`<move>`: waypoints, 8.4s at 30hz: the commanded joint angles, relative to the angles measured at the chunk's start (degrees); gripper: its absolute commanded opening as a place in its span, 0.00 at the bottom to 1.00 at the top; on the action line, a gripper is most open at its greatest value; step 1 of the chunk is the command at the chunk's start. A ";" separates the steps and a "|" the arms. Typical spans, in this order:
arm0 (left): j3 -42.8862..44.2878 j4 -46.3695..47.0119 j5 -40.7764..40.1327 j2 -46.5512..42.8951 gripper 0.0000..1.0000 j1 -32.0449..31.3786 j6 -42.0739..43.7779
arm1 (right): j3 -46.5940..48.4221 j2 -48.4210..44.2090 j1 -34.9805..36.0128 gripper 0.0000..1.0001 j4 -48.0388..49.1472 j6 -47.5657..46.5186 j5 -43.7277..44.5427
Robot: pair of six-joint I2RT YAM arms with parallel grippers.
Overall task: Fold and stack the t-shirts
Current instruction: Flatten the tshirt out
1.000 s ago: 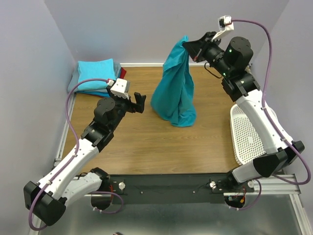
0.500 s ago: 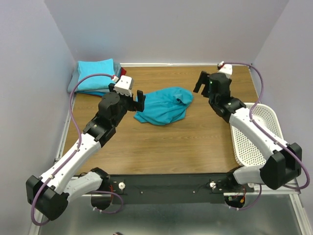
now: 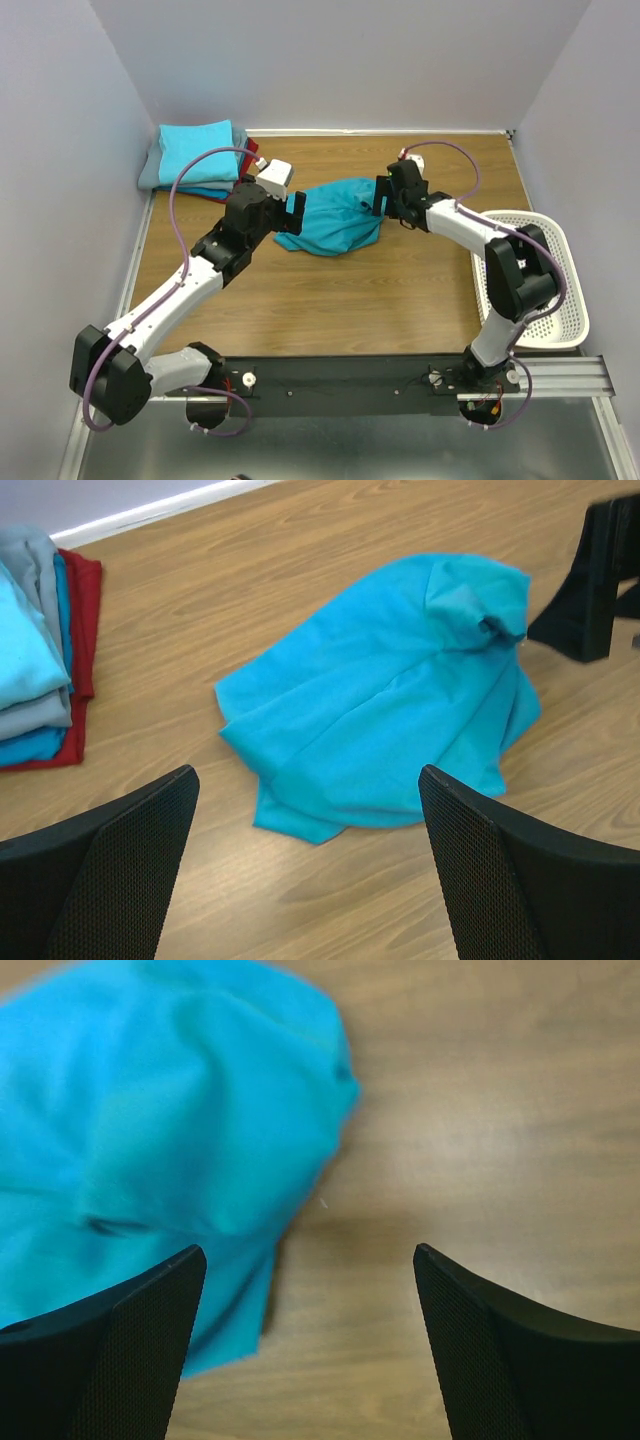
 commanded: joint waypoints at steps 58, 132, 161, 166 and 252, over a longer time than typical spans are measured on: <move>-2.55 16.03 0.51 20.52 0.90 -0.99 -14.12 | -20.62 -30.44 -0.12 0.00 -7.30 3.50 6.01; -14.77 -0.06 -12.93 -28.09 0.98 -0.46 -23.35 | -13.59 -41.61 -0.47 0.89 -16.71 0.42 4.70; -30.50 14.70 -16.63 -12.26 0.94 2.87 -35.75 | -29.85 -26.23 -0.56 0.72 0.16 6.40 -7.43; -32.35 19.63 -14.60 -8.49 0.89 2.96 -35.74 | -29.76 -21.66 -0.47 0.66 2.71 6.22 -7.09; -24.53 19.19 -2.12 10.60 0.23 9.91 -32.58 | -24.49 -21.55 -0.56 0.00 -3.07 3.32 -8.58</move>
